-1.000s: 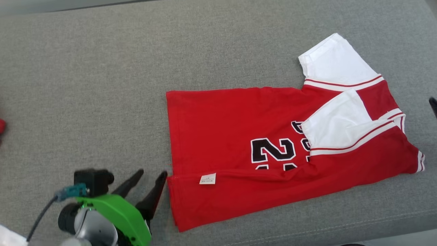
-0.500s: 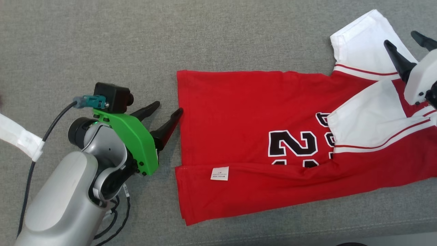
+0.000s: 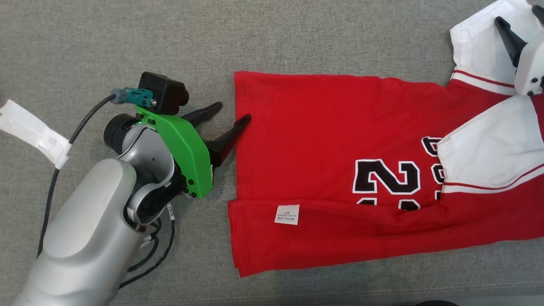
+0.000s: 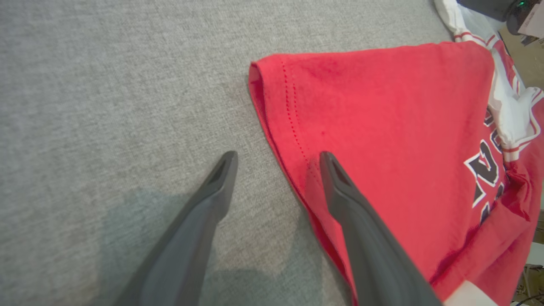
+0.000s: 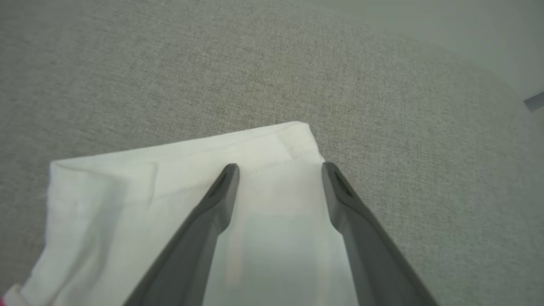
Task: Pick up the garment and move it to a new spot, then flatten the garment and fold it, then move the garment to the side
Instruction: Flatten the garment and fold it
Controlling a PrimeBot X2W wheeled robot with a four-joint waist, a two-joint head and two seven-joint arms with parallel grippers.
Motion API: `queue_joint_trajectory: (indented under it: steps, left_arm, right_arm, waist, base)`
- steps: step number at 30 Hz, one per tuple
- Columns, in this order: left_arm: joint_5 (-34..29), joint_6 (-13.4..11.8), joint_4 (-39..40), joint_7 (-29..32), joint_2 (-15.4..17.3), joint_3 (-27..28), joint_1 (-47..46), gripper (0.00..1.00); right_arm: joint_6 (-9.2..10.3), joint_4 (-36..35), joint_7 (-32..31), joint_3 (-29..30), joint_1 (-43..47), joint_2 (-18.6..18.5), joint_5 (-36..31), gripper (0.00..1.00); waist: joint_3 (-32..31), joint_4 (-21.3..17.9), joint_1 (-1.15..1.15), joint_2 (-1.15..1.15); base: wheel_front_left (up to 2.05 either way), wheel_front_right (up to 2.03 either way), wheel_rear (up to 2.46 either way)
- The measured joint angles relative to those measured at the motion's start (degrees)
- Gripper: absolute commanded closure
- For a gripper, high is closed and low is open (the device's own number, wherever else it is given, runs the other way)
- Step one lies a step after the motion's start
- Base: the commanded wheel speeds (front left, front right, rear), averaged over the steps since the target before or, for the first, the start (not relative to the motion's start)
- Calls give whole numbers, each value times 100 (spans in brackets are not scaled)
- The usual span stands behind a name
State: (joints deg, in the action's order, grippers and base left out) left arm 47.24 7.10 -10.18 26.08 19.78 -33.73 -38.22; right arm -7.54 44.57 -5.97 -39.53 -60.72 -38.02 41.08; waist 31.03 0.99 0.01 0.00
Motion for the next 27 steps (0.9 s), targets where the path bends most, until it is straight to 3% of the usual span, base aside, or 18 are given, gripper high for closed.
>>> queue_joint_trajectory:
  steps: [14, 17, 18, 19, 20, 21, 27]
  left_arm:
    - [112, 21, 68, -123, -108, -91, -179, 0]
    - [113, 22, 63, -154, -114, -94, -180, 0]
    - [113, 22, 58, -157, -115, -93, -180, 0]
    - [113, 22, 52, -175, -115, -93, -180, 0]
    - [113, 22, 44, -190, -119, -97, -180, 0]
    - [120, 22, 38, -197, -123, -102, -181, 0]
    - [154, 22, -59, -235, -221, -154, -270, 0]
  right_arm:
    - [0, 461, 42, -209, -472, 36, 134, 0]
    - [8, 389, 26, -258, -472, 26, 343, 56]
    - [8, 367, 27, -288, -472, 22, 385, 67]
    - [8, 334, 26, -334, -472, 12, 413, 67]
    - [7, 301, 25, -380, -472, -3, 437, 89]
    - [7, 269, 25, -420, -472, -10, 471, 100]
    - [3, 97, -1, -620, -450, -78, 735, 100]
  waist:
    - [274, 88, 0, 0]
    - [287, 91, 0, 0]
    - [290, 87, -1, 0]
    - [293, 81, 0, 0]
    - [293, 76, 0, 0]
    - [289, 72, 0, 0]
    - [259, 32, 0, 0]
  base:
    - [0, 0, 0]
    - [0, 0, 0]
    - [0, 0, 0]
    - [0, 0, 0]
    - [0, 0, 0]
    - [0, 0, 0]
    - [0, 0, 0]
